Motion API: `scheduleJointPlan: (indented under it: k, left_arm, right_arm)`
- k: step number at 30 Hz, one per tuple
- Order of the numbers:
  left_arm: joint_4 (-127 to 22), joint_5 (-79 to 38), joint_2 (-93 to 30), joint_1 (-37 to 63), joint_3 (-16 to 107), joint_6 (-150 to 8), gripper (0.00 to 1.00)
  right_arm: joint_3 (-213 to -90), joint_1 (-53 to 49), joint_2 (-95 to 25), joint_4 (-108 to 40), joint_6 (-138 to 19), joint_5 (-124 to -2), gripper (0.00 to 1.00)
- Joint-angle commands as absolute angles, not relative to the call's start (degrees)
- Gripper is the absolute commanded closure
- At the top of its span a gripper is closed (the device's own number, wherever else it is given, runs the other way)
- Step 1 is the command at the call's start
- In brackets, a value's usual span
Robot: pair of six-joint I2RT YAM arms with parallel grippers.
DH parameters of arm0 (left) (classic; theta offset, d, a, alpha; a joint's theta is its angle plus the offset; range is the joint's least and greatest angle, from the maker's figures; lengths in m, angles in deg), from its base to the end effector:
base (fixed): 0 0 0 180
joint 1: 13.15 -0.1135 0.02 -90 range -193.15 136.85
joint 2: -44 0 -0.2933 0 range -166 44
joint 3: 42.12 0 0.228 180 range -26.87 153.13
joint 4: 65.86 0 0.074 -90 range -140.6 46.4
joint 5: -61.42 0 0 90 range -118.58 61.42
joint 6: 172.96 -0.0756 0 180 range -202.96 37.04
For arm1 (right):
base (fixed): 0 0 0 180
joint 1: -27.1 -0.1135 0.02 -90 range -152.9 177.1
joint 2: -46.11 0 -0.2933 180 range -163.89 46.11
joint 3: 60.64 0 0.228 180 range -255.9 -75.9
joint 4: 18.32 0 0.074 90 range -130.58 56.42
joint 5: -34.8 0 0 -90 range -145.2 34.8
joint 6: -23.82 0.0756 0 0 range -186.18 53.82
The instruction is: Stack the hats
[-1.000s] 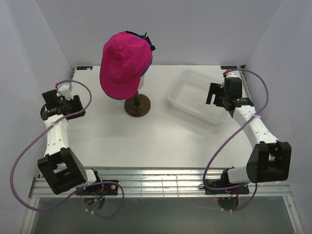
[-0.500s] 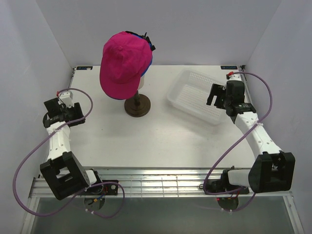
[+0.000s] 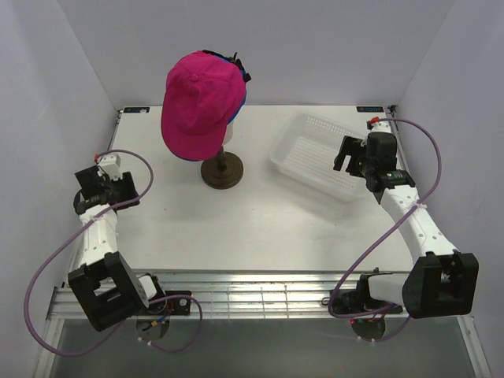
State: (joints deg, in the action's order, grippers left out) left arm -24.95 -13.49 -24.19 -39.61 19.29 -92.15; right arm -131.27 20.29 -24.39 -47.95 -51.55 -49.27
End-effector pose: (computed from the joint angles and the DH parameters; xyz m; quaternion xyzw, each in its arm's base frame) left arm 0.2204 0.0877 0.2502 -0.0920 0.9212 -0.0071 0.3781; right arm 0.2789 0.0254 0.3170 0.0848 0.8589 0.0497 0.5026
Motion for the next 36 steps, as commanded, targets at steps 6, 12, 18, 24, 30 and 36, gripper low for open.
scheduleJointPlan:
  k: [6,12,18,24,30,36]
  left_arm:
    - [-27.58,-13.02,-20.7,-39.96,17.43,-92.45,0.33]
    - [-28.37,-11.88,-18.85,-40.48,15.94,-92.28,0.31]
    - [-28.19,-11.44,-18.41,-40.84,15.94,-92.1,0.31]
    - [-28.1,-11.09,-18.14,-41.19,15.76,-92.1,0.3]
    - [-27.93,-10.56,-18.05,-41.45,15.76,-92.1,0.3]
    - [-27.84,-10.03,-17.97,-41.54,15.76,-92.01,0.3]
  right_arm:
    - [-131.27,20.34,-23.41,-45.09,-50.63,-49.76,0.11]
    - [-130.74,20.34,-22.35,-44.65,-50.63,-49.49,0.1]
    - [-130.56,20.34,-22.0,-44.39,-50.63,-49.67,0.11]
    - [-130.65,20.34,-21.91,-44.48,-50.63,-49.93,0.1]
    - [-130.74,20.34,-21.65,-44.56,-50.71,-50.02,0.11]
    - [-130.83,20.34,-21.74,-44.56,-50.71,-50.46,0.11]
